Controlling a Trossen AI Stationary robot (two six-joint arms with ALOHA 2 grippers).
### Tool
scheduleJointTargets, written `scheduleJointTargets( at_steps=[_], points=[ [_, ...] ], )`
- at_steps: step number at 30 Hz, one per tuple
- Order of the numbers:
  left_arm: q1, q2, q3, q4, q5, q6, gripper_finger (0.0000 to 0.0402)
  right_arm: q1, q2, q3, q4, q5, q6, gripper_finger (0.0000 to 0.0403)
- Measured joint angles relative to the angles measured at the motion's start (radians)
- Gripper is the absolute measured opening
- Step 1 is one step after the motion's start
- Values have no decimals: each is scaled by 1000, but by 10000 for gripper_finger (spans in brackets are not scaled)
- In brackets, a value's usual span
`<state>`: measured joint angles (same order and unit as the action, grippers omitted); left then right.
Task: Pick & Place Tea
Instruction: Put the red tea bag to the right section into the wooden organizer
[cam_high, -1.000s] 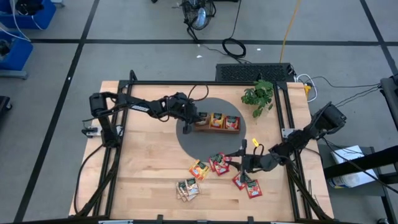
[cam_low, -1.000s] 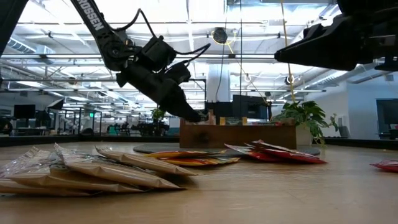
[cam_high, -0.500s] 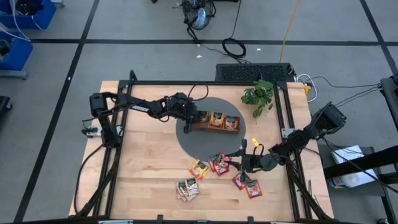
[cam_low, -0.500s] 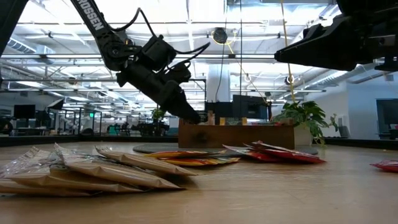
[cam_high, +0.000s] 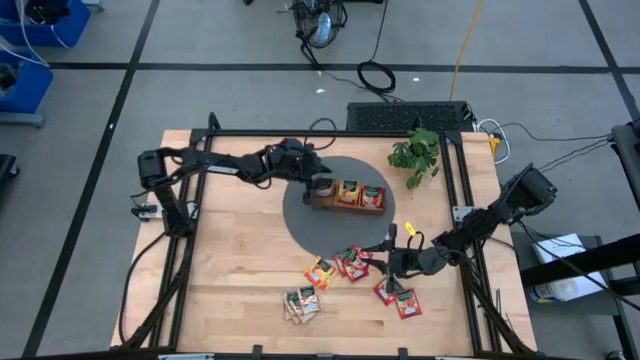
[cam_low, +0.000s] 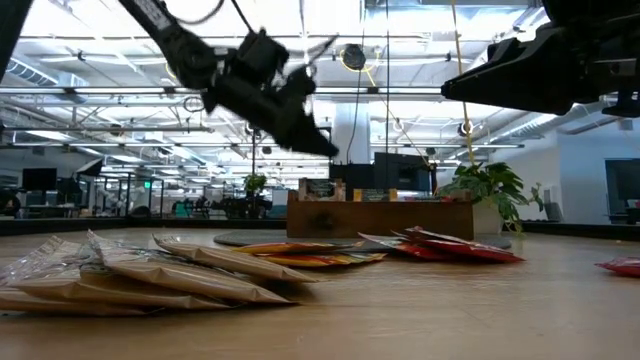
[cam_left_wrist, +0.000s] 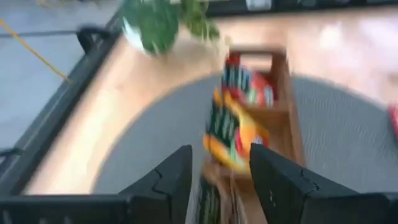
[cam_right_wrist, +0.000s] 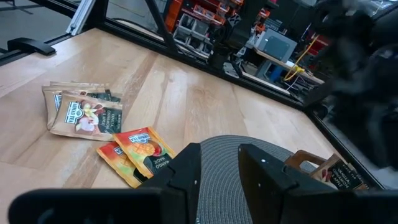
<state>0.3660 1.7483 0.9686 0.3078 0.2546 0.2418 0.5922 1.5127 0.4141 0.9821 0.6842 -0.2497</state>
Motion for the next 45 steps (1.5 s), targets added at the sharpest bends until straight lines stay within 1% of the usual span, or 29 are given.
scheduleJointTargets(
  at_steps=[3,7,9,11,12,13,15,17,19,20,22,24,26,27,30,32,35,38,42,45],
  points=[
    [-6,-87,49,-142,11,-28,163,0,0,0,0,0,-15,93],
    [-40,-255,119,-381,12,-104,162,0,0,0,-1,0,-42,93],
    [-82,-336,114,-440,7,-178,156,0,0,-2,-1,0,-43,93],
    [-151,-394,70,-443,16,-218,147,0,1,-2,0,-1,-43,93],
    [-195,-415,27,-416,25,-221,141,0,1,-2,3,-2,-43,93],
    [-248,-426,-24,-353,29,-222,135,-2,1,-2,8,-2,-44,93],
    [-358,-429,-136,-135,15,-220,122,-4,1,-2,18,-3,-52,93],
    [-463,-423,-249,85,-50,-200,106,-4,0,-2,24,-4,-53,93],
    [-547,-380,-349,328,-121,-152,88,-4,1,-2,23,-4,-54,93],
    [-581,-357,-399,410,-140,-120,77,-4,1,-2,25,-4,-57,93],
    [-629,-328,-482,498,-157,-65,55,-5,0,-2,31,-4,-75,93],
    [-650,-328,-522,566,-204,-40,31,-10,0,-2,29,-5,-82,93],
    [-656,-345,-545,607,-252,-43,9,-16,0,-2,30,-5,-84,93],
    [-656,-352,-550,616,-265,-58,6,-21,0,-2,30,-5,-87,93],
    [-649,-352,-550,611,-308,-97,14,-38,0,-2,30,-5,-116,93],
    [-646,-352,-550,589,-323,-89,19,-50,0,-2,27,-5,-129,93],
    [-647,-352,-550,563,-356,-80,11,-64,0,-2,11,-5,-130,93],
    [-647,-352,-550,529,-359,-118,4,-70,0,-2,-4,-5,-130,93],
    [-646,-352,-550,532,-360,-105,21,-70,0,-2,-23,-7,-129,93],
    [-641,-352,-550,533,-360,-84,30,-70,0,-2,-33,-8,-96,93]
  ],
)
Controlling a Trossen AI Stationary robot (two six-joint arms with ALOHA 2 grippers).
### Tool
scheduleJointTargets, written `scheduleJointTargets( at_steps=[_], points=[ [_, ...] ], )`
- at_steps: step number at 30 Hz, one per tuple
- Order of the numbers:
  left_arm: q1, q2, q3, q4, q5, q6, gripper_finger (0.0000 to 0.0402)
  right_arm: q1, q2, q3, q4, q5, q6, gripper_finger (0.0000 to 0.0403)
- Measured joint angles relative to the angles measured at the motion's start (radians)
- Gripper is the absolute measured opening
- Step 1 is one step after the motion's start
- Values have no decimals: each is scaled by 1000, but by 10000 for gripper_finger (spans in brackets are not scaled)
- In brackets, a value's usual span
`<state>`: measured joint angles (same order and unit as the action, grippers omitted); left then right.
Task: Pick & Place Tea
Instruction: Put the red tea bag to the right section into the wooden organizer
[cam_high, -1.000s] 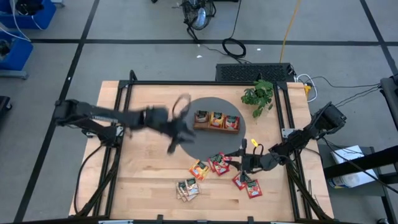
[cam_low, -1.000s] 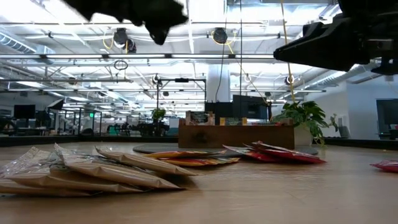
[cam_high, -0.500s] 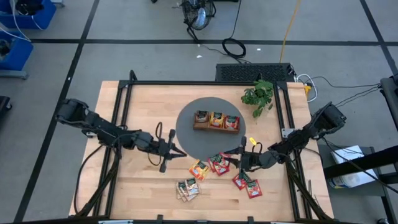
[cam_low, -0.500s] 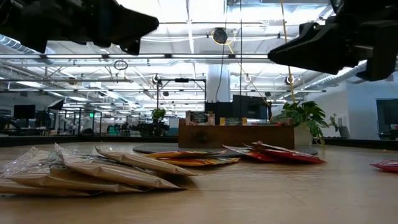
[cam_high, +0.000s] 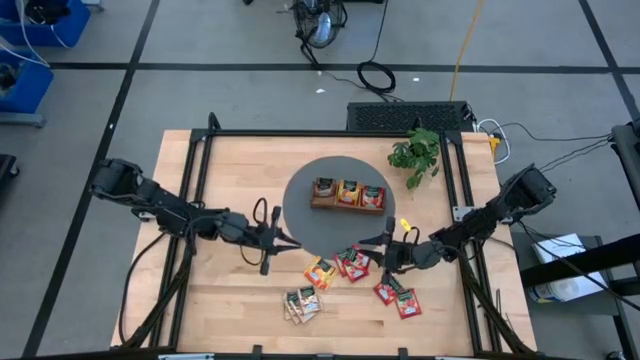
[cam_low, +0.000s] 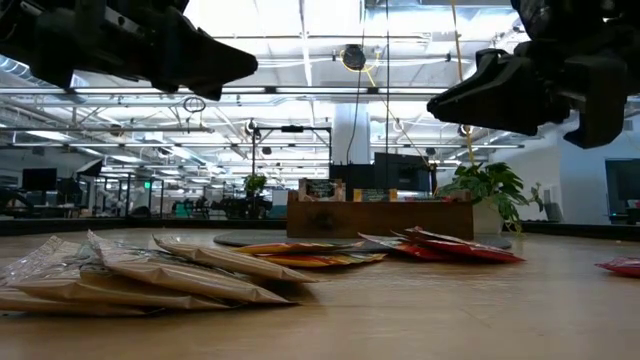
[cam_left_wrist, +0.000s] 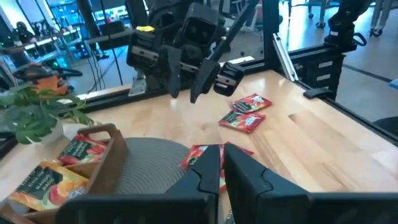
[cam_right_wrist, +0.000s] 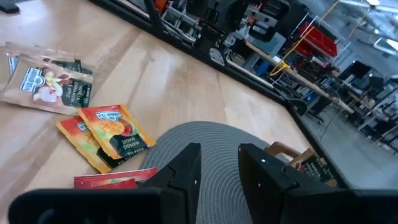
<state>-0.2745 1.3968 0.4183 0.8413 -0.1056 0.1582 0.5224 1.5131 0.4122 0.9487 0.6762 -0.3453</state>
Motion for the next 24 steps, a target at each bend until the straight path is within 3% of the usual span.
scheduleJointTargets(
  at_steps=[5,7,9,12,15,17,20,24],
  points=[
    [1,0,0,-1,1,-22,24,-3,-1,4,13,-5,52,93],
    [0,0,0,-1,2,-39,15,-32,-19,24,-60,-73,78,89],
    [0,0,0,0,3,-48,6,-89,-45,91,-260,-222,133,82],
    [0,0,0,0,3,-67,7,-173,-58,251,-694,-450,178,71],
    [0,0,0,-2,3,-75,20,-232,-58,386,-977,-593,109,67],
    [0,0,0,-2,3,-75,26,-285,-58,469,-1125,-758,63,66],
    [0,0,0,-6,3,-63,25,-374,-55,556,-1200,-992,-2,66],
    [0,0,1,-27,1,-61,10,-466,-49,574,-1211,-1144,-143,66]
  ],
)
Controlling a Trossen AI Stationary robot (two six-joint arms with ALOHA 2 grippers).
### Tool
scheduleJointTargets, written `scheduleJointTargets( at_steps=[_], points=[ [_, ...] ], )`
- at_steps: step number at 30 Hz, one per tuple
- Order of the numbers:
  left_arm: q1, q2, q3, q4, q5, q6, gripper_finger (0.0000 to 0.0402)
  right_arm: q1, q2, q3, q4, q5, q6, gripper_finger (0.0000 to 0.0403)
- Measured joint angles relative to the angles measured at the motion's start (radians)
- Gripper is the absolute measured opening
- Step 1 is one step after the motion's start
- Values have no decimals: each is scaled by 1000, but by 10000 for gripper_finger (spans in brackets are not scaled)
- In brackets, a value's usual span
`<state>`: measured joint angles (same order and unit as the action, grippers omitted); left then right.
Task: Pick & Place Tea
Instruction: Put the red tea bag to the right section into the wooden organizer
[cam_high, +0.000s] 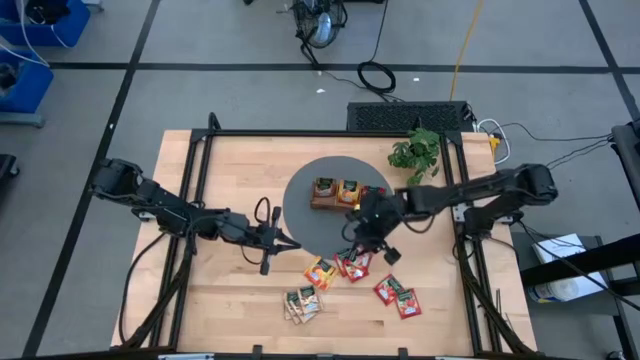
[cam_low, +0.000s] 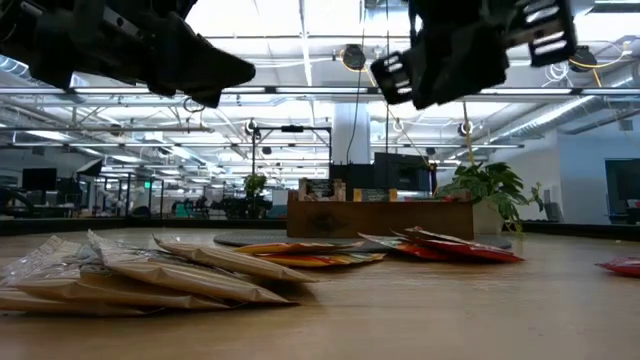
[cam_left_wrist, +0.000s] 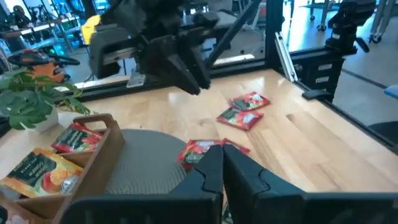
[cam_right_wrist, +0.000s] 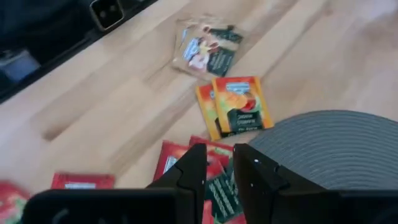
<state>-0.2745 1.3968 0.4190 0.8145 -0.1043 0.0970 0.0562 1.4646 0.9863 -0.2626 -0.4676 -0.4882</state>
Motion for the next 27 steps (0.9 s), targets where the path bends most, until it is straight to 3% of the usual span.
scheduleJointTargets(
  at_steps=[4,8,15,19,21,27],
  points=[
    [0,0,0,-42,-1,6,5,-46,55,0,-14,-33,-20,66],
    [6,0,0,-58,-1,28,24,-38,160,12,-5,-35,11,71],
    [6,0,0,-61,-1,29,41,-59,250,99,1,-11,77,121],
    [6,0,0,-61,-1,29,42,-81,272,107,-8,-112,46,154],
    [6,0,0,-61,-1,30,42,-83,288,107,-36,-110,29,167],
    [8,0,0,-62,-1,32,42,-86,333,107,-41,-103,-26,182]
  ],
)
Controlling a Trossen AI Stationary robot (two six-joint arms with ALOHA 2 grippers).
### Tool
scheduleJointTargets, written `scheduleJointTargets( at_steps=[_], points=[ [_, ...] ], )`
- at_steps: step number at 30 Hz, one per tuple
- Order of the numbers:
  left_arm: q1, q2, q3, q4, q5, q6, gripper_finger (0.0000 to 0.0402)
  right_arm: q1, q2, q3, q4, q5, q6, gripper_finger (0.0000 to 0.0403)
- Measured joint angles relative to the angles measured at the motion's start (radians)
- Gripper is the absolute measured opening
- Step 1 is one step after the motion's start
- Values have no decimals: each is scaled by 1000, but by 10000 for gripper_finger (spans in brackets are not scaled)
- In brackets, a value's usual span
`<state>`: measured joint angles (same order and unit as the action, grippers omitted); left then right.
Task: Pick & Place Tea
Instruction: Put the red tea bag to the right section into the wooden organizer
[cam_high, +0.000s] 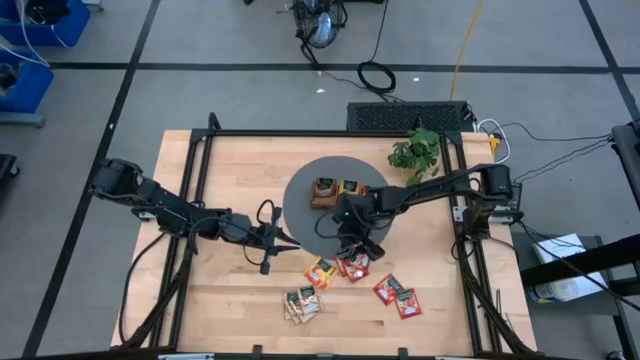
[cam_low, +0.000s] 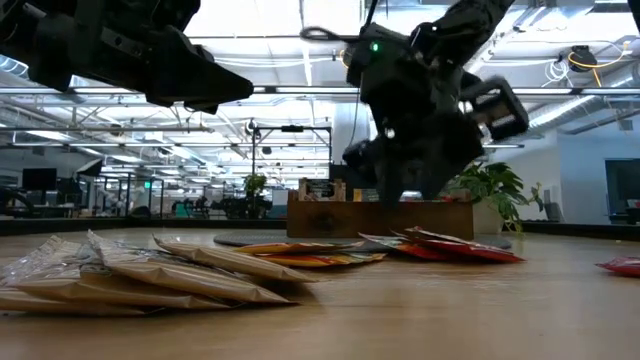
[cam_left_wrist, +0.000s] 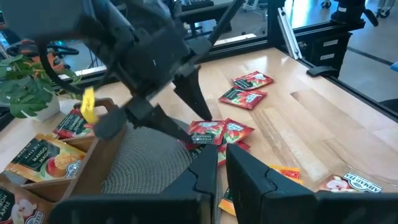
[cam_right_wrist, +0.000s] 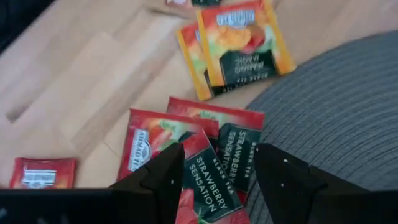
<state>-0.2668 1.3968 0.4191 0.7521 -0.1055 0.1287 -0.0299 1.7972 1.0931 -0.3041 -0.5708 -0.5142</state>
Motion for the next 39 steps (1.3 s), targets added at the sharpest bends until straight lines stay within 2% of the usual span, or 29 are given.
scheduleJointTargets(
  at_steps=[4,13,21,24,28,35,39],
  points=[
    [0,0,0,0,0,0,42,0,21,-1,-15,73,-22,178],
    [0,0,0,-19,0,-7,42,-15,19,-2,-75,69,-2,176],
    [0,0,0,-22,1,-19,42,-7,37,-23,-58,75,2,175],
    [0,0,0,-23,1,-19,42,-7,37,-29,-58,128,4,169],
    [0,0,0,-23,1,-14,42,-8,37,-30,-61,152,-6,133],
    [0,0,0,-23,0,-8,42,7,37,-30,-62,182,-59,13],
    [0,0,0,-23,0,-8,42,21,27,-31,-47,209,-34,12]
  ],
)
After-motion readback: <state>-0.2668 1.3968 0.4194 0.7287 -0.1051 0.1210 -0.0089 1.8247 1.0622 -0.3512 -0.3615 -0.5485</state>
